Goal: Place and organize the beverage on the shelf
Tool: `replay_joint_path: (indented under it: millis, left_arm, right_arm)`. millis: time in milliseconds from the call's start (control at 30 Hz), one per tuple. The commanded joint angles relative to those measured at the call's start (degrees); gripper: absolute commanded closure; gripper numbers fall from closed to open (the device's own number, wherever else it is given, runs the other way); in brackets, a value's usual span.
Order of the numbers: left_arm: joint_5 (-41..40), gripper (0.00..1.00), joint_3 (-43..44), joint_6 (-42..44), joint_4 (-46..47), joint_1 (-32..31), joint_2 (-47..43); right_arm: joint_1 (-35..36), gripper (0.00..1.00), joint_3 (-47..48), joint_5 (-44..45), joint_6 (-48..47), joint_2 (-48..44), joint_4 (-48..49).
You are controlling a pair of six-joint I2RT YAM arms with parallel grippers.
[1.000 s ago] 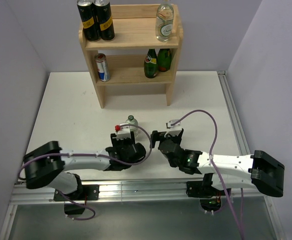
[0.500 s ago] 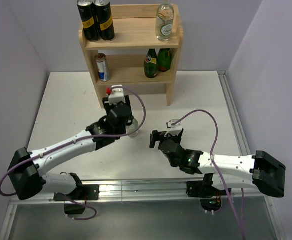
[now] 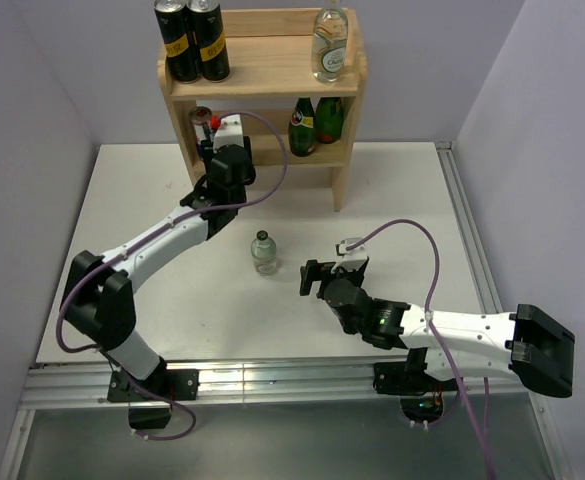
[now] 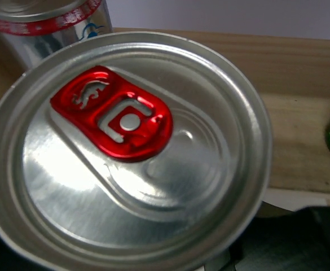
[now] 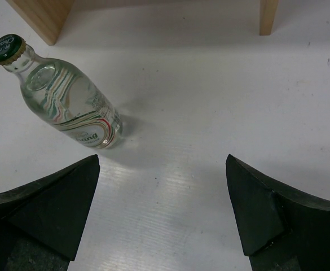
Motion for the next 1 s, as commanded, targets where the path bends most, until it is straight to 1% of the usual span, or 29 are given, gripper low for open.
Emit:
replay_joint_path:
  millis: [0, 133, 367, 633, 733, 967]
  left_arm:
    - [3.41, 1.00, 5.19, 2.18, 6.97, 2.43, 1.67]
    - [4.11, 1.00, 6.33, 2.00, 8.98, 3.67, 4.48]
    - [4.64, 1.00, 8.88, 1.12, 9.51, 3.85, 6.95]
    - [1.39, 1.00, 10.37, 2.36, 14.17, 4.11, 10.99]
    - [2.00, 1.00, 12.30, 1.04, 13.47, 4.90, 13.10]
    - [1.13, 1.00, 15.03, 0.95, 13.30, 5.60, 16.18]
  right_arm:
    - [0.22, 0.00, 1.11, 0.63, -0.20, -0.75, 1.66]
    - [0.22, 0.00, 1.11, 0.99, -0.11, -0.66, 1.57]
    - [0.22, 0.00, 1.46, 1.07, -0.29, 0.22, 1.57]
    - [0.22, 0.00, 1.46, 0.81, -0.29, 0.48, 1.84]
    - [0.22, 0.00, 1.46, 0.72, -0.20, 0.57, 1.84]
    - [0.31, 0.00, 1.28, 0.63, -0.11, 0.74, 1.84]
